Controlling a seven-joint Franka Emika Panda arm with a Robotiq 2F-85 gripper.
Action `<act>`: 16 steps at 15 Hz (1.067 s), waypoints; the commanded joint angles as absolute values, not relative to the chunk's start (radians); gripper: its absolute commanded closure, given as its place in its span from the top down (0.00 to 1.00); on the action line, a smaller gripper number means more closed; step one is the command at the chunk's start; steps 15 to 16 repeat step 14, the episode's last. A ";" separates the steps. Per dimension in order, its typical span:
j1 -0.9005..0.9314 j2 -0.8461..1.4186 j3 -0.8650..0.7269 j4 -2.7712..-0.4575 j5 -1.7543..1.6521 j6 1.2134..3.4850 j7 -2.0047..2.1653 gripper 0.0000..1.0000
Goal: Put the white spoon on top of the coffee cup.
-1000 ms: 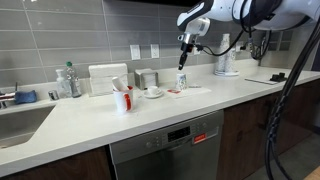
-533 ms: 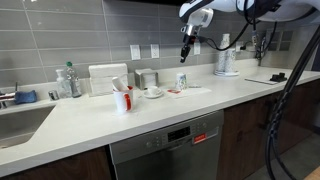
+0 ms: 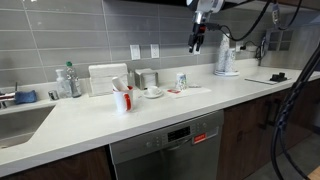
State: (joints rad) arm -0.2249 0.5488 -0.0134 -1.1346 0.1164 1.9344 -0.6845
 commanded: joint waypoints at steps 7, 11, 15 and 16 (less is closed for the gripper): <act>-0.151 0.137 -0.043 -1.537 -0.045 1.868 -0.411 1.00; -0.138 0.143 -0.047 -1.482 -0.012 1.851 -0.456 1.00; -0.138 0.146 -0.049 -1.479 -0.012 1.851 -0.455 1.00; -0.138 0.146 -0.049 -1.479 -0.012 1.851 -0.455 1.00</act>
